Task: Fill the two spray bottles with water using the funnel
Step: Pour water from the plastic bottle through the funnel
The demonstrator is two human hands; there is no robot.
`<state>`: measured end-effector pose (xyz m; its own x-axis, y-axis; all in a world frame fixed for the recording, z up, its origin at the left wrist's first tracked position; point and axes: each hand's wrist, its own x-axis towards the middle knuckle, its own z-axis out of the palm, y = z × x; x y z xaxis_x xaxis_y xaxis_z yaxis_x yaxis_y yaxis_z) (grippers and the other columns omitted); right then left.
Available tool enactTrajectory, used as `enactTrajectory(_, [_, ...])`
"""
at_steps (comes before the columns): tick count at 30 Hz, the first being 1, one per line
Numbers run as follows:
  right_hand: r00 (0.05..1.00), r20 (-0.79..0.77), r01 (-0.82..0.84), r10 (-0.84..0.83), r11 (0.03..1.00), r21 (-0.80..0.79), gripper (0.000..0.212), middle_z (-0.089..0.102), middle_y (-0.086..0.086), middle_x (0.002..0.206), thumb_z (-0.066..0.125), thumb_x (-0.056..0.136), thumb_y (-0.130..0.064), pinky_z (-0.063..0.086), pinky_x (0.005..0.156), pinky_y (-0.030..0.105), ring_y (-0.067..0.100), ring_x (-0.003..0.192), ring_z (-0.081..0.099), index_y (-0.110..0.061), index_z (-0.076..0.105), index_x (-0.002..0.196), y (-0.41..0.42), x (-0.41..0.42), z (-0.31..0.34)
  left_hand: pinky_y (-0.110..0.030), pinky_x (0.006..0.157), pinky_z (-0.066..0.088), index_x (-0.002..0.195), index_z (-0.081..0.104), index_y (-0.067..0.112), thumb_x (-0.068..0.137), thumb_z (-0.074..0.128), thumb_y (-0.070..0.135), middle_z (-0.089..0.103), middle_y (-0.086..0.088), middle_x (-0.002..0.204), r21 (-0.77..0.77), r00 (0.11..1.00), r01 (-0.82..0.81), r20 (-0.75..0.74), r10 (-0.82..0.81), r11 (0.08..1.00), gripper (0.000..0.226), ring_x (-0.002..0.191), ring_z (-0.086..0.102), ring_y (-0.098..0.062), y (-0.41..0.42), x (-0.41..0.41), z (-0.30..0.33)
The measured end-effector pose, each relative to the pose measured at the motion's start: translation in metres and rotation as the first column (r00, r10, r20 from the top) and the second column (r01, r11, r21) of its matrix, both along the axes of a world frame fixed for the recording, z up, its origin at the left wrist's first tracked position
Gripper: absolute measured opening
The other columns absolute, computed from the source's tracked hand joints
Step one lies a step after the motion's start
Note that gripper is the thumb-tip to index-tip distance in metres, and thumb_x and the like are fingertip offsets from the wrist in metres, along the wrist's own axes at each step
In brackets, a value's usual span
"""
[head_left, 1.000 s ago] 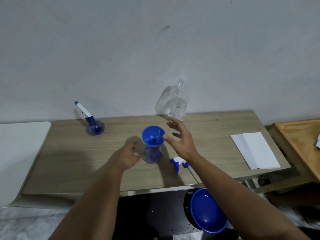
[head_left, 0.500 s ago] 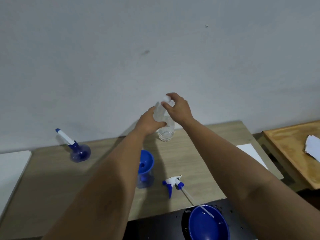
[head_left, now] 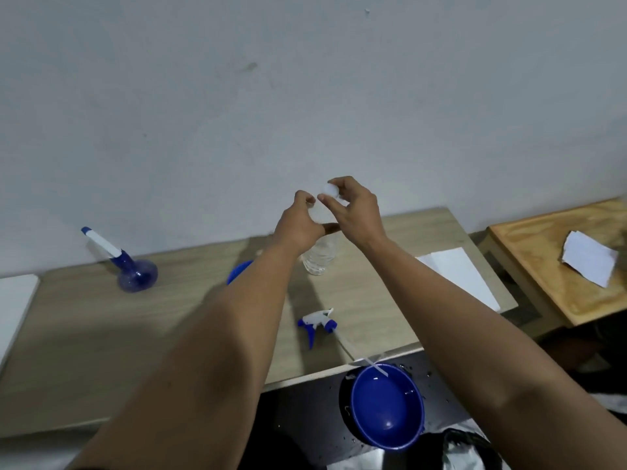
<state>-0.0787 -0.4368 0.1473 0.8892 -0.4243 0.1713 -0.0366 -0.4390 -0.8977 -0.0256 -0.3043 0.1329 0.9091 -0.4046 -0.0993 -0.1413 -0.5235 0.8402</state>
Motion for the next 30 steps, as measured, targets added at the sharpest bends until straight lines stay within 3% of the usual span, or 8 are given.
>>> enactTrajectory(4, [0.997, 0.029, -0.075, 0.076, 0.996, -0.039, 0.028, 0.076, -0.011, 0.107, 0.079, 0.088, -0.032, 0.057, 0.099, 0.037, 0.007, 0.108, 0.071, -0.023, 0.071, 0.112, -0.001, -0.030, -0.001, -0.037, 0.093, 0.052, 0.114, 0.049, 0.029, 0.058, 0.087, 0.057, 0.059, 0.014, 0.125, -0.010, 0.997, 0.071, -0.003, -0.071, 0.997, 0.073, 0.113, 0.058, -0.012, 0.005, -0.025, -0.001])
enactTrajectory(10, [0.998, 0.053, -0.042, 0.035, 0.989, 0.142, 0.037, 0.080, -0.001, 0.097, 0.091, 0.078, -0.029, 0.063, 0.086, 0.034, 0.012, 0.092, 0.077, -0.013, 0.065, 0.099, 0.001, -0.042, -0.003, -0.031, 0.107, 0.046, 0.140, 0.053, 0.023, 0.066, 0.091, 0.043, 0.062, 0.008, 0.135, -0.055, 0.994, 0.108, -0.029, -0.110, 0.993, 0.086, 0.126, 0.056, -0.008, 0.006, -0.042, -0.011])
enactTrajectory(13, [0.996, 0.088, -0.048, 0.031, 0.979, 0.198, 0.034, 0.080, -0.002, 0.101, 0.091, 0.080, -0.025, 0.062, 0.089, 0.033, 0.011, 0.095, 0.077, -0.010, 0.066, 0.098, 0.002, -0.045, -0.009, -0.033, 0.108, 0.045, 0.135, 0.056, 0.020, 0.066, 0.091, 0.043, 0.062, 0.005, 0.137, -0.088, 0.997, 0.055, -0.049, -0.060, 0.995, 0.081, 0.128, 0.056, -0.009, 0.004, -0.047, -0.016])
enactTrajectory(17, [0.990, 0.123, -0.095, 0.068, 0.970, 0.225, 0.022, 0.079, 0.001, 0.107, 0.085, 0.087, -0.018, 0.057, 0.086, 0.021, 0.012, 0.101, 0.076, -0.010, 0.070, 0.100, 0.000, -0.049, -0.009, -0.037, 0.108, 0.047, 0.127, 0.060, 0.022, 0.059, 0.089, 0.054, 0.063, 0.007, 0.135, -0.100, 0.997, 0.035, -0.067, -0.042, 0.994, 0.081, 0.126, 0.057, -0.008, 0.003, -0.047, -0.022])
enactTrajectory(22, [0.981, 0.118, -0.174, 0.156, 0.970, 0.168, 0.018, 0.079, 0.000, 0.108, 0.078, 0.091, -0.015, 0.059, 0.096, 0.037, 0.016, 0.105, 0.074, -0.013, 0.072, 0.107, -0.006, -0.047, -0.009, -0.036, 0.106, 0.048, 0.120, 0.061, 0.025, 0.062, 0.089, 0.055, 0.065, 0.009, 0.130, -0.095, 0.999, 0.020, -0.040, -0.023, 0.995, 0.072, 0.123, 0.058, -0.007, 0.003, -0.048, -0.027])
enactTrajectory(26, [0.988, 0.079, -0.150, 0.135, 0.962, 0.230, 0.035, 0.080, 0.000, 0.108, 0.089, 0.081, -0.021, 0.061, 0.094, 0.036, 0.014, 0.105, 0.077, -0.016, 0.060, 0.101, -0.004, -0.051, -0.008, -0.034, 0.107, 0.047, 0.126, 0.061, 0.027, 0.065, 0.091, 0.046, 0.065, 0.011, 0.132, -0.135, 0.998, 0.020, -0.051, -0.027, 0.991, 0.070, 0.126, 0.056, -0.004, 0.006, -0.049, -0.029])
enactTrajectory(30, [0.978, 0.102, -0.199, 0.181, 0.959, 0.203, 0.016, 0.078, 0.004, 0.113, 0.079, 0.088, -0.011, 0.057, 0.096, 0.035, 0.019, 0.107, 0.075, -0.016, 0.068, 0.098, -0.007, -0.052, -0.006, -0.038, 0.106, 0.048, 0.116, 0.062, 0.028, 0.055, 0.086, 0.062, 0.065, 0.010, 0.131, -0.121, 0.999, 0.019, -0.035, -0.023, 0.992, 0.074, 0.125, 0.057, -0.006, 0.007, -0.051, -0.029])
